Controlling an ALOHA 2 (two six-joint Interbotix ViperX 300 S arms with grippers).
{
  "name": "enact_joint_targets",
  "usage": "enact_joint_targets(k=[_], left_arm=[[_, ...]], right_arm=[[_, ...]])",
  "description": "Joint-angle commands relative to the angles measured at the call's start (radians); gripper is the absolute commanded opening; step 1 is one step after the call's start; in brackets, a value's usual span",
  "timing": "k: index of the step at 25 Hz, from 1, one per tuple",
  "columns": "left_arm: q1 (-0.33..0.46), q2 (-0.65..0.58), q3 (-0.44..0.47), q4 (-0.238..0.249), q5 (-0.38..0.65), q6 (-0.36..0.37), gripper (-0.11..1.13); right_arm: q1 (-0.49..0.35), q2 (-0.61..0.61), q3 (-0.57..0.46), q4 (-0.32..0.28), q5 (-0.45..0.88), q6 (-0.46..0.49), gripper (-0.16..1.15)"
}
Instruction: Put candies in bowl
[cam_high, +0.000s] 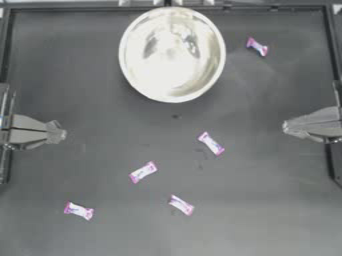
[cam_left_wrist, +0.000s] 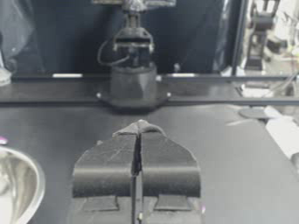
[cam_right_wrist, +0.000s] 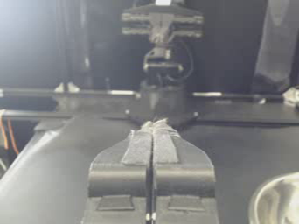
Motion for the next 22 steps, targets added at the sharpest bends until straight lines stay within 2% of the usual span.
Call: enact_joint_targets(k=[1,4,8,10,11,13,16,18,19,22], left_arm=[[-0.005,-0.015,-0.017,0.002,-0.003,0.009,-0.05],[-0.005,-0.037,-0.008,0.002,0.009,0.009,0.07],[-0.005,-0.038,-0.012,-0.003,0.041,0.008,0.09],[-0.003,-0.038,-0.015,-0.003,0.054,0.006,0.16],[-0.005,-0.037,-0.015,-0.003,0.061,0.006,0.23],[-0.005,-0.037,-0.018,-0.003,0.084,0.006,0.47],[-0.003,-0.026,-0.029,-0.003,0.104,0.003,0.94],[0.000,-0.021,-0.037,-0.005,0.115,0.005,1.09],[0.005,-0.021,-0.041,-0.003,0.127,0.005,1.08],[0.020,-0.023,-0.046,-0.005,0.156,0.003,0.97]], right_arm=[[0.005,0.006,0.005,0.008,-0.026,0.009,-0.07],[0.006,0.005,0.018,0.009,-0.041,0.006,0.06],[0.002,0.006,0.008,0.000,-0.031,-0.003,0.13],[-0.009,0.006,0.002,-0.005,-0.020,-0.005,0.20],[-0.012,0.006,-0.002,-0.012,-0.014,-0.005,0.26],[-0.014,0.009,-0.011,-0.032,-0.003,-0.005,0.45],[-0.014,0.015,-0.026,-0.048,0.011,0.000,0.81],[-0.015,0.020,-0.038,-0.044,0.025,0.000,1.02],[-0.017,0.025,-0.046,-0.043,0.037,0.000,1.07],[-0.031,0.034,-0.072,-0.029,0.092,0.005,0.99]])
